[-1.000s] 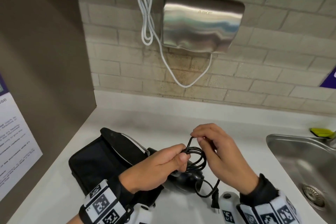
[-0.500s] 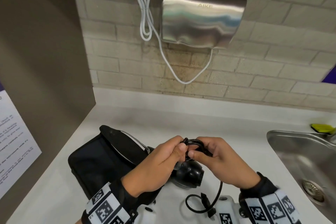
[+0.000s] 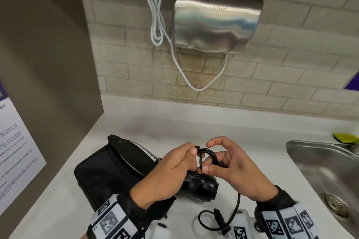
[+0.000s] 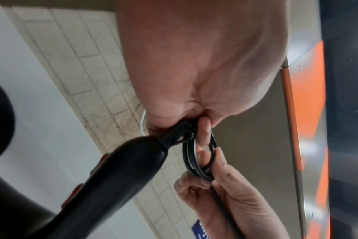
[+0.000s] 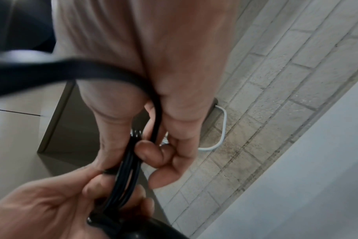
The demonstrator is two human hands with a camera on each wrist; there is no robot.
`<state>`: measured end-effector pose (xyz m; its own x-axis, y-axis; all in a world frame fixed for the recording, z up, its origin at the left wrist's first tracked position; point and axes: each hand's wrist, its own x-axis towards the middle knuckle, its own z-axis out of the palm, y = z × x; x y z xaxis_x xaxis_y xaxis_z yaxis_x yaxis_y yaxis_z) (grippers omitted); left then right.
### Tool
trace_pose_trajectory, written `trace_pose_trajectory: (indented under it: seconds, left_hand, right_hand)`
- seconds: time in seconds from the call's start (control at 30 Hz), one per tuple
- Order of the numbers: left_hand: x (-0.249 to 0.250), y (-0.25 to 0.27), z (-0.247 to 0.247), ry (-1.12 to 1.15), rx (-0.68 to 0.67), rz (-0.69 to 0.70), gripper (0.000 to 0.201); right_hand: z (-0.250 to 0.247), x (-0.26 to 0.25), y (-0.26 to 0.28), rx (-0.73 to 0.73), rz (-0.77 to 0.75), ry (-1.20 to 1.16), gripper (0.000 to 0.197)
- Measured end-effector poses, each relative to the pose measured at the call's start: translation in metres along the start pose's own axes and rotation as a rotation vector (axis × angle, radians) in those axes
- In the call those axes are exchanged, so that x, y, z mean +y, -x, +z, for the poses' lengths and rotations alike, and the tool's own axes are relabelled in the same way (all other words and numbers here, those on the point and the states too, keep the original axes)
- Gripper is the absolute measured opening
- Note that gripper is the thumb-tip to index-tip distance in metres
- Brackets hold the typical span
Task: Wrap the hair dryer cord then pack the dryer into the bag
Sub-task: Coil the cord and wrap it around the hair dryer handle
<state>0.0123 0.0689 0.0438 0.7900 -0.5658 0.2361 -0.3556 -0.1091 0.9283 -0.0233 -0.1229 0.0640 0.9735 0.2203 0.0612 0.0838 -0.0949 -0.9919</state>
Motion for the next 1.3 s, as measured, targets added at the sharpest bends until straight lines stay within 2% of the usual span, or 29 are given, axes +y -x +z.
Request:
trace_pose_trajectory:
  seconds: [0.13,0.27,0.33,0.4,0.67,0.77,0.87,0.97,1.07,1.13,1.23,1.3]
  left_hand:
    - [-0.001,-0.002,0.002,0.022,0.081,-0.029,0.037]
    - [-0.005,-0.005,0.004,0.067,0.150,-0.052,0.036]
    - [-0.005,-0.007,0.004,0.089,0.168,-0.062,0.036]
    - [-0.005,-0.007,0.005,0.085,0.171,-0.063,0.038]
    - [-0.002,-0.004,0.000,-0.003,0.146,-0.007,0.027]
    - [-0.002,-0.003,0.001,-0.056,0.180,0.009,0.024]
    - [-0.002,-0.004,0.003,-0.115,0.249,0.016,0.030]
    - [0.001,-0.004,0.005,-0.168,0.272,0.047,0.035]
    - [0.002,-0.006,0.007,-0.178,0.282,0.052,0.035]
    - [0.002,-0.008,0.007,-0.173,0.296,0.043,0.036]
    - [0.001,-0.009,0.005,-0.166,0.299,0.039,0.035]
    - [0.001,-0.008,0.005,-0.170,0.287,0.044,0.036]
  right_hand:
    - [0.005,0.006,0.001,0.068,-0.104,-0.026,0.042]
    - [0.017,0.023,0.007,0.356,-0.383,0.350,0.051]
    - [0.022,0.031,0.009,0.397,-0.513,0.583,0.041]
    - [0.026,0.038,0.008,0.390,-0.554,0.710,0.025]
    - [0.038,0.033,0.008,0.421,-0.439,0.629,0.009]
    - [0.045,0.028,0.013,0.403,-0.326,0.547,0.015]
    - [0.051,0.011,0.019,0.392,-0.181,0.373,0.015]
    - [0.055,-0.005,0.026,0.407,-0.073,0.210,0.029]
    - [0.055,-0.013,0.034,0.450,-0.065,0.243,0.035]
    - [0.052,-0.015,0.040,0.387,-0.100,0.217,0.036]
    - [0.042,-0.017,0.050,0.264,-0.089,0.036,0.041]
    - [0.035,-0.017,0.055,0.236,-0.084,0.020,0.040]
